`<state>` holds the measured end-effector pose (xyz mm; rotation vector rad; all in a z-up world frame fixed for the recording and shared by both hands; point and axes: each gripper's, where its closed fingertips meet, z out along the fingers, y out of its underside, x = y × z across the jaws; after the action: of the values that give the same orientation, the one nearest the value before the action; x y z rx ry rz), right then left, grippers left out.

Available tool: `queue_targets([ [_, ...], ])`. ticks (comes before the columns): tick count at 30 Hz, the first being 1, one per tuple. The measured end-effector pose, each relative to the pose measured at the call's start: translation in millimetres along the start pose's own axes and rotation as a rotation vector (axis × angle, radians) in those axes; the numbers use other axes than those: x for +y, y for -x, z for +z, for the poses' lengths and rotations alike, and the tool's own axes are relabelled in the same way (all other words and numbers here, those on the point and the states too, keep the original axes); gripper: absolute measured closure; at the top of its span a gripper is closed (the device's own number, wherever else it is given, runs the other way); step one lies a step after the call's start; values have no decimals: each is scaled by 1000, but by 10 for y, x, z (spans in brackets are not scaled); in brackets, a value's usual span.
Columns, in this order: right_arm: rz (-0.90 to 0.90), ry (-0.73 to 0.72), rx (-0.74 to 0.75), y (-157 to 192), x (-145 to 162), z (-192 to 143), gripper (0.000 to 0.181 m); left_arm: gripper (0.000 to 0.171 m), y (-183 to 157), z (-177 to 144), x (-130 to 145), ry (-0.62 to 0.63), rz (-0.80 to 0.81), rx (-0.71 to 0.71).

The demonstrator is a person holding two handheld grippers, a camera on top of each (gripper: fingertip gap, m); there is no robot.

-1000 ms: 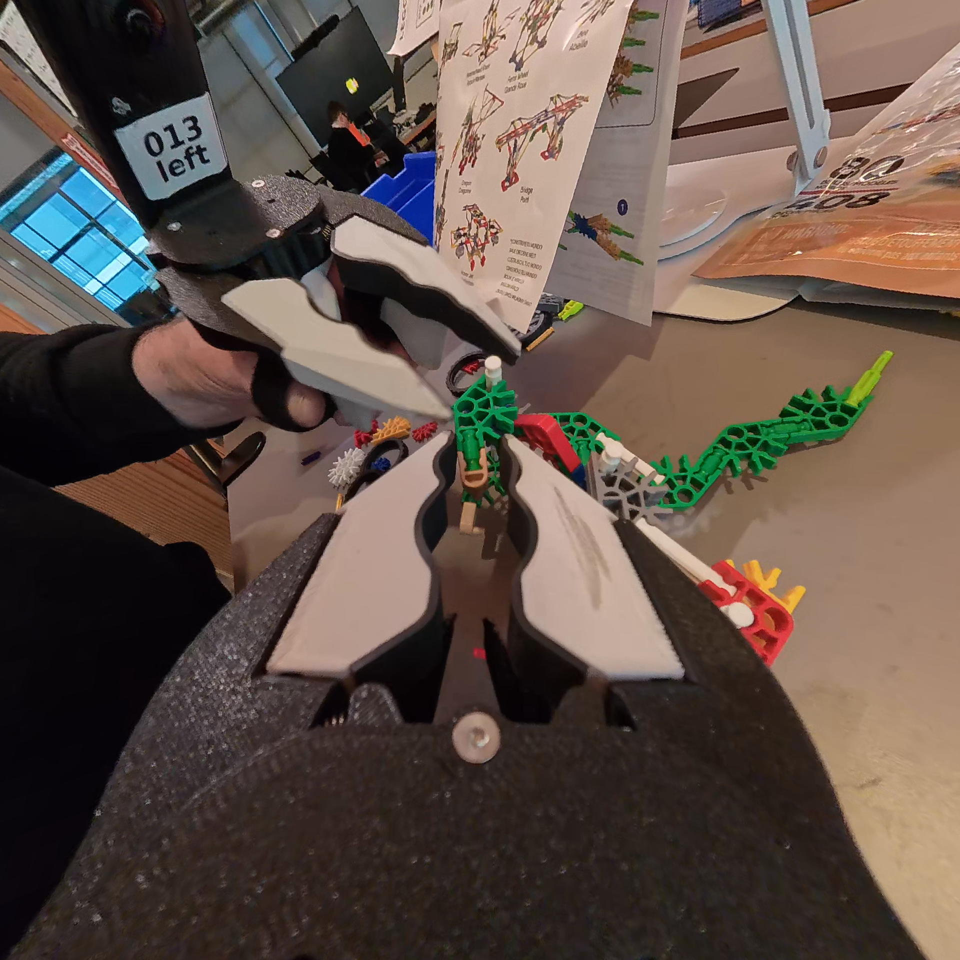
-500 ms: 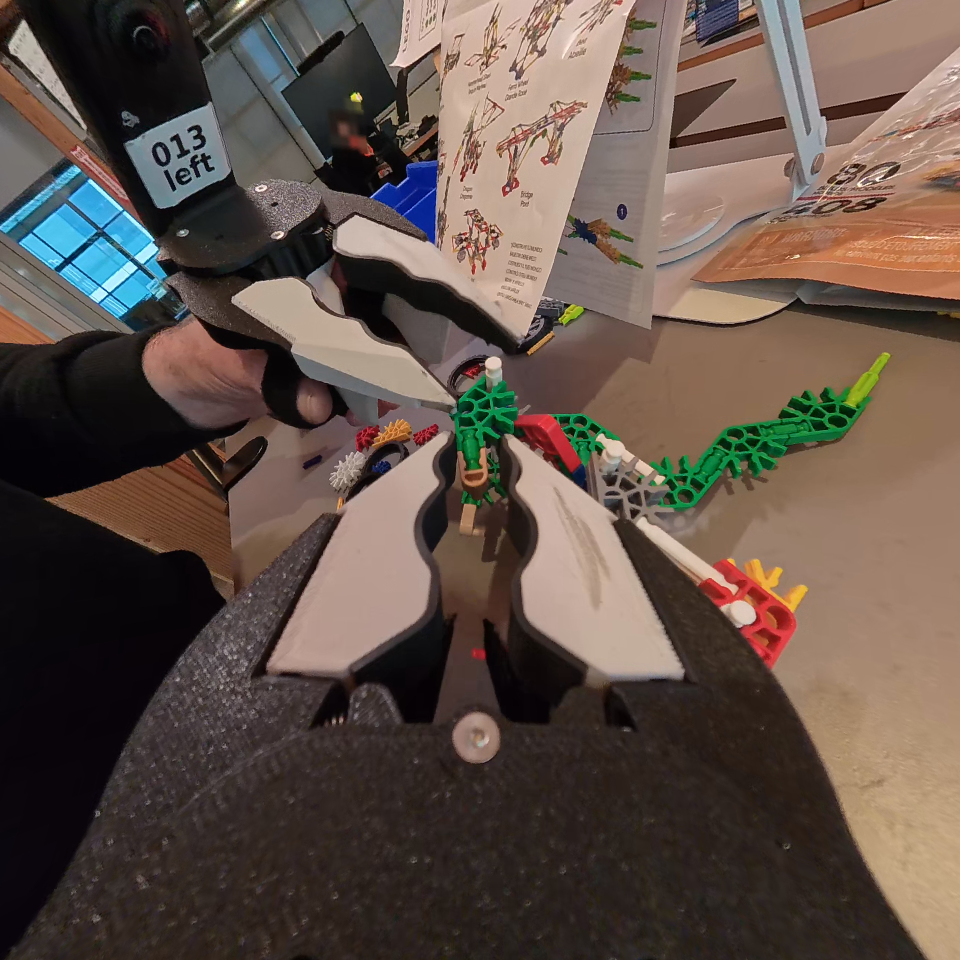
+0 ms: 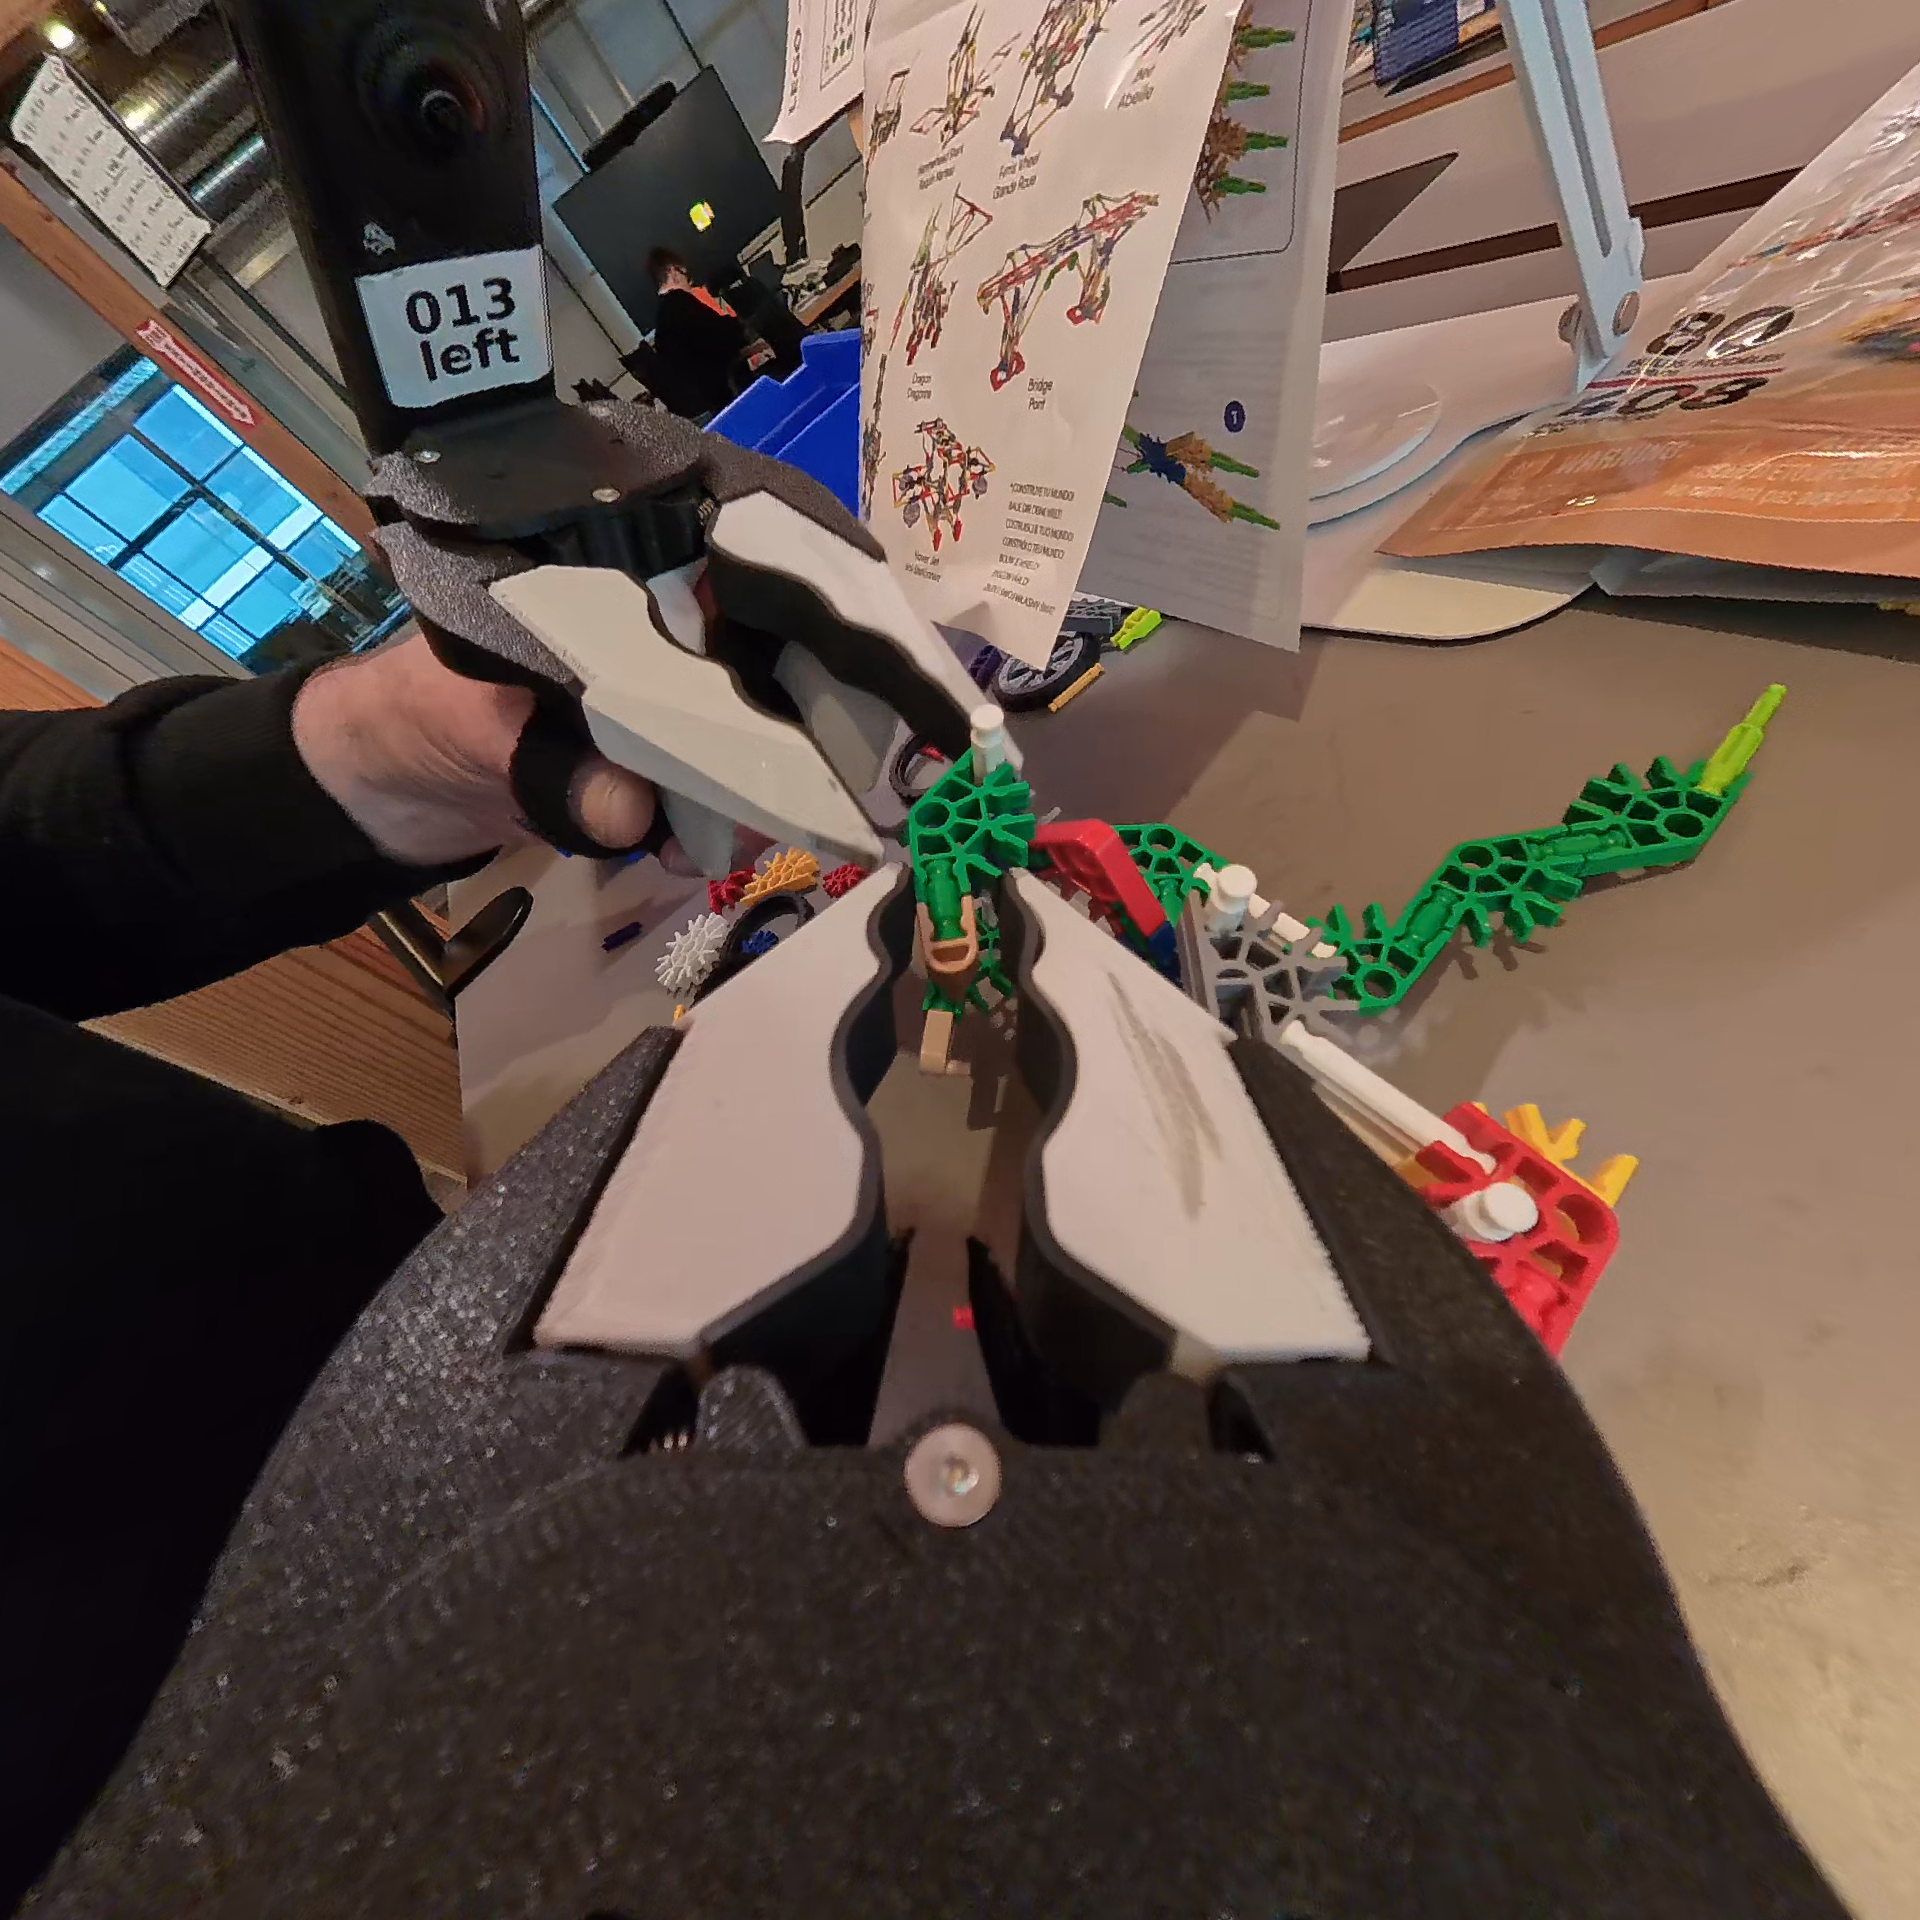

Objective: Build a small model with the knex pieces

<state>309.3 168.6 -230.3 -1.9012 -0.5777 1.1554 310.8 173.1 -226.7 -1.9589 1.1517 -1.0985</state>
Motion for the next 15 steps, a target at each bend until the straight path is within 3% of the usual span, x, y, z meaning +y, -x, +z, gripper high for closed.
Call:
queue_targets([
  [15, -26, 23, 56, -64, 9, 21, 168, 147, 27, 34, 33, -22, 65, 0],
])
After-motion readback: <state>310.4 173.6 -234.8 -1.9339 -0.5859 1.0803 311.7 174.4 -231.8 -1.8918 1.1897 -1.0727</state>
